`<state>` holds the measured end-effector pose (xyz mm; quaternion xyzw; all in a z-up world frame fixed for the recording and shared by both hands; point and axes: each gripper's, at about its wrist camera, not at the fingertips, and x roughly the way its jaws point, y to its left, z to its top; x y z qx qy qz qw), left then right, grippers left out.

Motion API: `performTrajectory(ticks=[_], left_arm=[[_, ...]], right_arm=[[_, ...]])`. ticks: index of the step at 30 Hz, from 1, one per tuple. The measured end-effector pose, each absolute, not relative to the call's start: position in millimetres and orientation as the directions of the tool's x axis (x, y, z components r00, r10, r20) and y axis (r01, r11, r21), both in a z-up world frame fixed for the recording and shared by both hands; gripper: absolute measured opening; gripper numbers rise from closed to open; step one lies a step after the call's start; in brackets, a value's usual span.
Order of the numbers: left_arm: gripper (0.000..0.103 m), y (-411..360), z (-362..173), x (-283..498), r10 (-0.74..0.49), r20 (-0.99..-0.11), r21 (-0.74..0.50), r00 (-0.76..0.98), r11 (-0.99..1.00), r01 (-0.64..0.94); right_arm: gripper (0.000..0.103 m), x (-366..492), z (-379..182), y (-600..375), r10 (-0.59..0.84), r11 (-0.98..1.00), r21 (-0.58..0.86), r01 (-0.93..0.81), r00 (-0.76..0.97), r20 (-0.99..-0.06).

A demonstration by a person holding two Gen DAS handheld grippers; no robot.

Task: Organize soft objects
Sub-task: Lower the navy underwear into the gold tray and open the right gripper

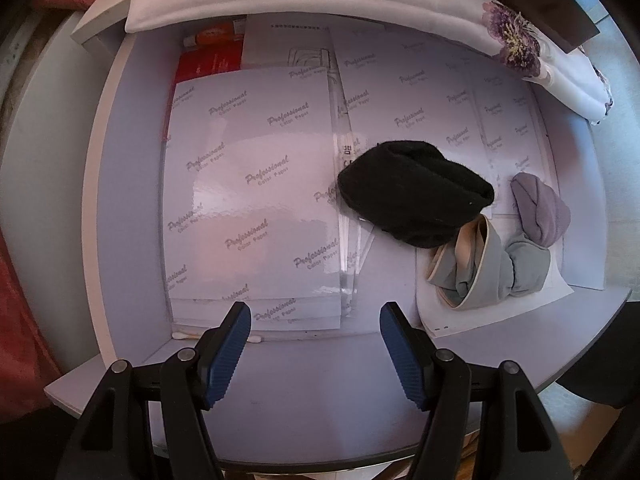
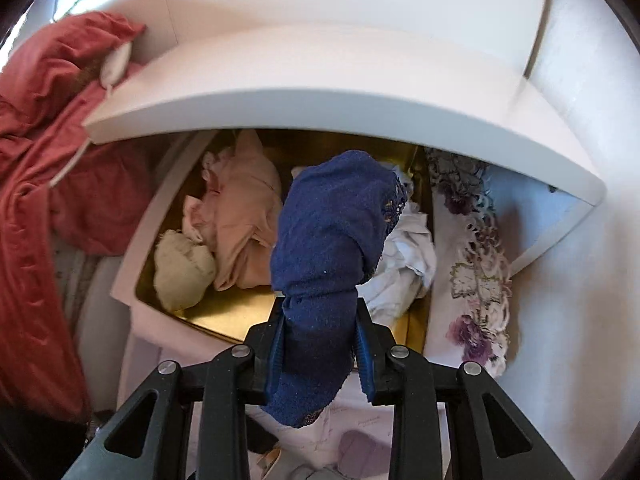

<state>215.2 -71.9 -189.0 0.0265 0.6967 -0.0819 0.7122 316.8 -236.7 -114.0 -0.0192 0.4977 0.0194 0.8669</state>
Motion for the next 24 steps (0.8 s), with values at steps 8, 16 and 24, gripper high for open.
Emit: performTrajectory(ticks=[8,16,24], left_arm=[[0.068,-72.5,-193.1,218.6,-0.097,-0.995,-0.096,0.003,0.984,0.149],[0.068,-73.0,-189.3,222.3,-0.114,-0.993,-0.111,0.018,0.986,0.126],[0.068,-72.4,-194.1,220.4,-0.101,-0.995,-0.1,0.004,0.986,0.134]], right_arm=[[0.031,345.8,-153.4,-233.7,0.001,0.998,-0.028,-0.063,0.418,-0.908],[0.032,352.2,-171.3,-248.0,-0.004,1.0,-0.012,-0.019,0.39,-0.921],[0.048,340.2,-165.3,-246.0,0.023,1.0,0.016,-0.019,0.406,-0.914]])
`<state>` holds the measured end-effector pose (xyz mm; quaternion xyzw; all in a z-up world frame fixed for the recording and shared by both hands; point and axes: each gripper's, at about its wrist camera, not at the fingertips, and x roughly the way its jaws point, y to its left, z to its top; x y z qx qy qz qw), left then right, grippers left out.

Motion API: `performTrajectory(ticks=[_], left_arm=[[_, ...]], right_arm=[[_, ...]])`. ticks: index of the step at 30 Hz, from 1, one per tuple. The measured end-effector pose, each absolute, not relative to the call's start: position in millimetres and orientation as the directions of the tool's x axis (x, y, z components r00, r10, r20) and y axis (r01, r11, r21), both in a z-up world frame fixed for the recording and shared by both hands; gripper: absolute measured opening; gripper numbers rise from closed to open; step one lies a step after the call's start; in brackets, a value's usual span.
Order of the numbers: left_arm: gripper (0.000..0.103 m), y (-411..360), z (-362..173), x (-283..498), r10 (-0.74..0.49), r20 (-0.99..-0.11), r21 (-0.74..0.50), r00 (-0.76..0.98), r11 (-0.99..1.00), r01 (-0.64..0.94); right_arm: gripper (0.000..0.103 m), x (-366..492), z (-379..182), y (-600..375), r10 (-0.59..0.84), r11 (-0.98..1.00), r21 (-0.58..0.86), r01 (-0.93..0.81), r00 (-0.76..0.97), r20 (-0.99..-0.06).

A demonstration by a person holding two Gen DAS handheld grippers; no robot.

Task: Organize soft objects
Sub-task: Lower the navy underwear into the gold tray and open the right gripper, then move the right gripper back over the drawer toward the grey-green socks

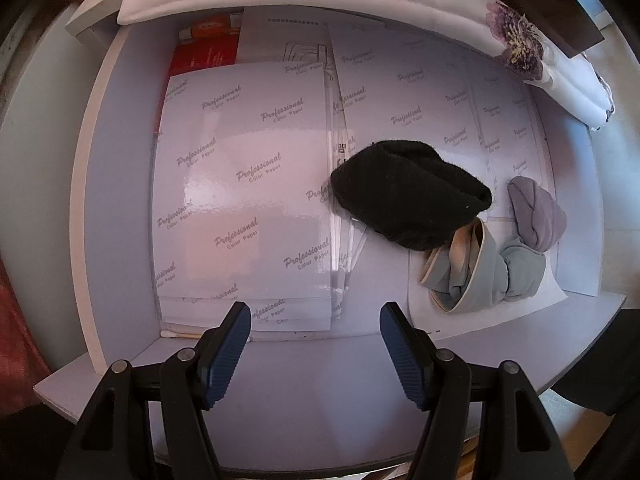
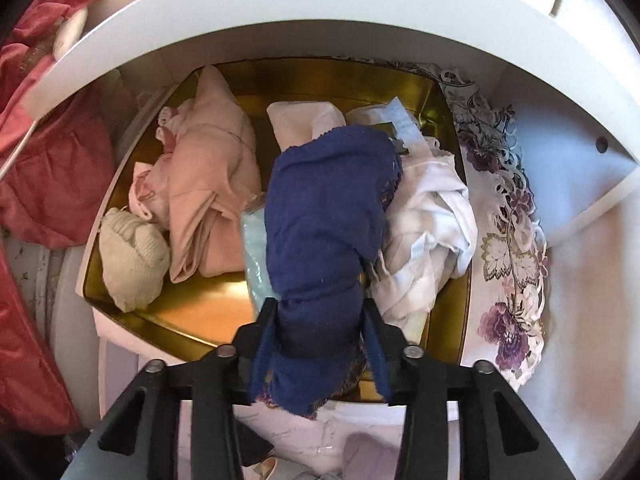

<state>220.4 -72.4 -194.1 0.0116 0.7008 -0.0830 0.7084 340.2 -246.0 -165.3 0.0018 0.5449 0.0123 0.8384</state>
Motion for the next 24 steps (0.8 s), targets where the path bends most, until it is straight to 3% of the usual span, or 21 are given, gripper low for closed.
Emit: performTrajectory(ticks=[3,24], left_arm=[[0.068,-70.2,-193.1,218.6,-0.099,-0.995,-0.098,0.006,0.987,0.129],[0.068,-68.4,-186.7,216.2,-0.092,-0.995,-0.088,0.031,0.989,0.121]], right_arm=[[0.062,335.4,-163.0,-246.9,0.022,1.0,0.021,-0.008,0.412,-0.911],[0.077,250.0,-142.7,-260.9,0.019,0.996,0.056,0.062,0.489,-0.872]])
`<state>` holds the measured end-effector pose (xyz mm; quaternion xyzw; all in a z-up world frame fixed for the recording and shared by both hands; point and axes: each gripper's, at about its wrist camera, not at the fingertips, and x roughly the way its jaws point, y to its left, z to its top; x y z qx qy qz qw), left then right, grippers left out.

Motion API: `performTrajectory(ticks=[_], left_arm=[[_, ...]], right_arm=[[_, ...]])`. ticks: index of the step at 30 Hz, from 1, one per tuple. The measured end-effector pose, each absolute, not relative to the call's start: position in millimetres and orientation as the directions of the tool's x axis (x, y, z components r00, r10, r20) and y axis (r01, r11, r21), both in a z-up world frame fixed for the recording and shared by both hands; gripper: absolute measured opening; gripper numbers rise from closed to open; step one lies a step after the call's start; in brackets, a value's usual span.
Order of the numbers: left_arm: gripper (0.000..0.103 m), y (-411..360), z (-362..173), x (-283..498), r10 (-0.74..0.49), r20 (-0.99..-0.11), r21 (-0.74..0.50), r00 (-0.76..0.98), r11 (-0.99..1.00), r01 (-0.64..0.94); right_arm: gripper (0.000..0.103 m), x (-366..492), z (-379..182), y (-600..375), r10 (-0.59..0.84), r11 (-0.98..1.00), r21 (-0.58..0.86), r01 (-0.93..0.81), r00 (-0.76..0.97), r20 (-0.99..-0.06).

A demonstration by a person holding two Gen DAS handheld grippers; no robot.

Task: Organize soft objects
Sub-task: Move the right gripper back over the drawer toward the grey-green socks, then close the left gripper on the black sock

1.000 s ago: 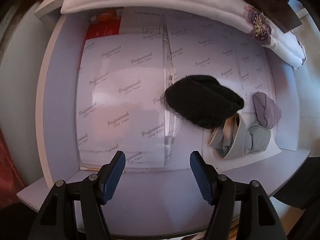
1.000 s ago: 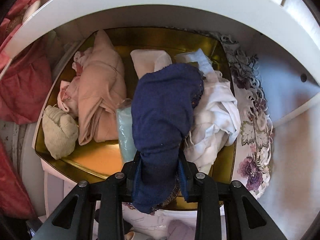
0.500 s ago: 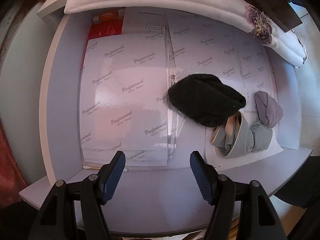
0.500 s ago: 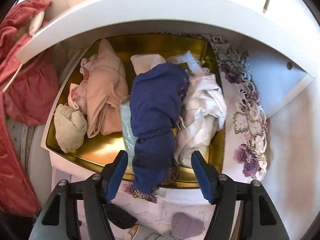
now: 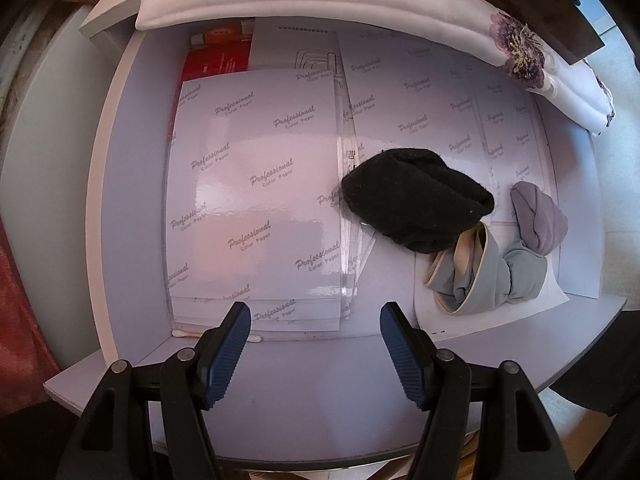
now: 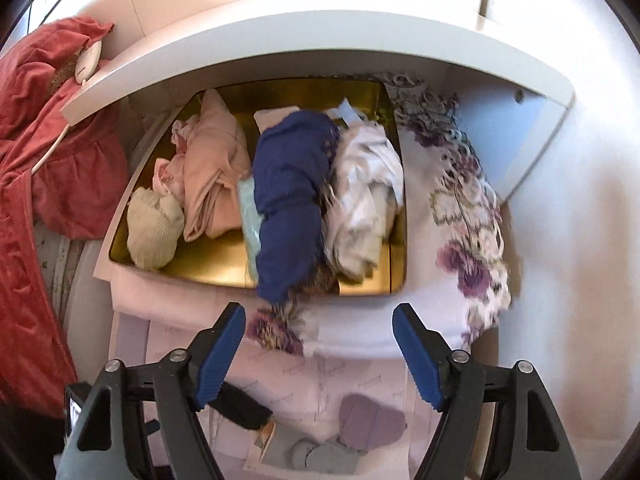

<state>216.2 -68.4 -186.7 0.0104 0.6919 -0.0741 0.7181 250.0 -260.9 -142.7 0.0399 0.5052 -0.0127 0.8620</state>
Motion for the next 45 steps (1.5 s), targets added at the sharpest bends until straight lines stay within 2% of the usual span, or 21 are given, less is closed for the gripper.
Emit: performTrajectory(ticks=[7,15,27,36,45], left_arm=[[0.068,-67.7,-186.4,216.4,-0.087,-0.996,-0.083,0.03,0.989,0.124],[0.068,-65.6,-186.9,216.0,-0.082,-0.996,-0.078,0.033,0.99,0.116],[0.068,-51.4,-188.0,217.9,-0.117,-0.993,-0.116,0.029,0.992,0.047],[0.068,-41.6,-176.2,227.7,-0.288,-0.955,-0.293,0.076,0.953,-0.076],[0.068,-53.9,-186.8,256.7,-0.43,-0.902,-0.429,0.037,0.886,-0.175]], right_arm=[[0.085,217.7,-181.9,-277.7,0.029,0.98,0.103,0.171,0.391,-0.92],[0.085,198.0,-264.3,-286.6,0.025,0.956,0.062,0.286,0.13,-0.991],[0.085,184.9,-317.4,-291.4,0.03,0.95,0.021,0.311,-0.024,-0.999],[0.085,179.1,-334.8,-292.9,0.039,0.951,0.016,0.309,-0.07,-0.997],[0.088,169.2,-344.8,-294.5,0.05,0.953,0.025,0.302,-0.075,-0.996]])
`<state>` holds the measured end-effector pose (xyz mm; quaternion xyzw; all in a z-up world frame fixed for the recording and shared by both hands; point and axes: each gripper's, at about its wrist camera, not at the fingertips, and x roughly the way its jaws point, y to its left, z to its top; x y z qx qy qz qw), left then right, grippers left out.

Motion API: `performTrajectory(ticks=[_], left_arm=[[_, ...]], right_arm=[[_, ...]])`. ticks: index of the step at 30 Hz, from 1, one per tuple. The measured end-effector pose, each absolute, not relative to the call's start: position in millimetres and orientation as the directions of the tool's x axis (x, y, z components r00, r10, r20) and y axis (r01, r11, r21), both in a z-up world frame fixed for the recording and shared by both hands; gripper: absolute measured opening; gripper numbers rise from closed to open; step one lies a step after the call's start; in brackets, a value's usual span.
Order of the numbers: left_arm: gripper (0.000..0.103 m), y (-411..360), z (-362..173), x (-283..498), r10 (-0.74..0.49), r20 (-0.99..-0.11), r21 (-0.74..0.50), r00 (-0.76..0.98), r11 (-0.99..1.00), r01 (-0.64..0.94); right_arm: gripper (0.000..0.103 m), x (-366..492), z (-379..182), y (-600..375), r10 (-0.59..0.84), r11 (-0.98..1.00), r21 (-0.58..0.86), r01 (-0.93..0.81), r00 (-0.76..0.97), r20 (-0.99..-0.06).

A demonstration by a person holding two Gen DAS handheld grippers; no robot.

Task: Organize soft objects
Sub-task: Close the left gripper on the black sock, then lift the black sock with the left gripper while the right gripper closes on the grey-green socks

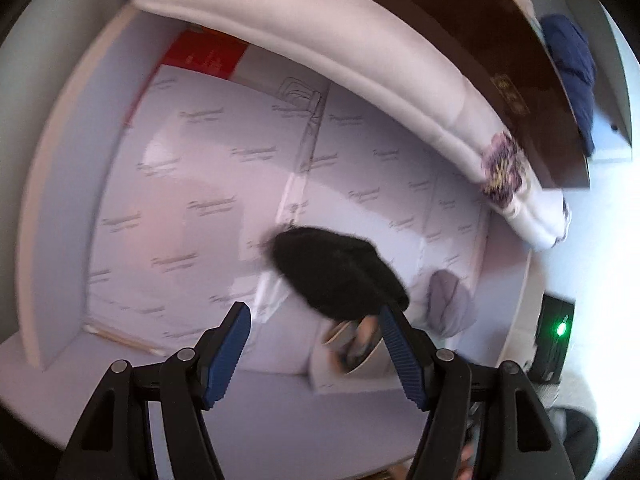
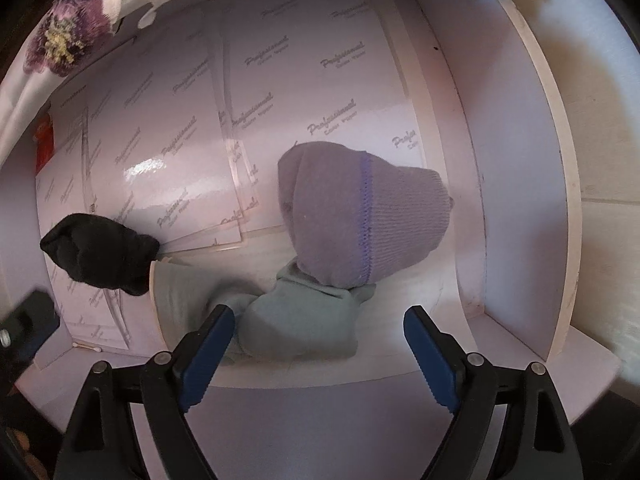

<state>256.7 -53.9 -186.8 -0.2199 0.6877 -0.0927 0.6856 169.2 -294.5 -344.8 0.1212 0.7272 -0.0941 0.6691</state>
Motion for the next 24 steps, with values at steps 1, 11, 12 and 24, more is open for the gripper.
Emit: performTrajectory(ticks=[1,11,12,24], left_arm=[[0.068,-56.8,-189.0,258.2,-0.438,-0.898,-0.437,0.035,0.88,-0.186],[0.068,-78.2,-214.9,276.9,-0.453,-0.892,-0.438,-0.007,0.867,-0.238],[0.068,-79.5,-216.9,278.8,-0.444,-0.896,-0.43,-0.007,0.87,-0.242],[0.051,-97.6,-221.5,276.2,-0.426,-0.905,-0.422,-0.013,0.901,-0.102]], right_arm=[[0.088,168.2,-345.9,-293.9,0.051,0.952,0.026,0.304,-0.076,-0.996],[0.089,166.2,-345.6,-282.8,0.045,0.958,0.02,0.287,-0.081,-0.996],[0.089,165.4,-345.7,-282.6,0.044,0.958,0.02,0.286,-0.08,-0.996],[0.089,173.1,-348.1,-277.6,0.044,0.958,0.02,0.286,-0.08,-0.996]])
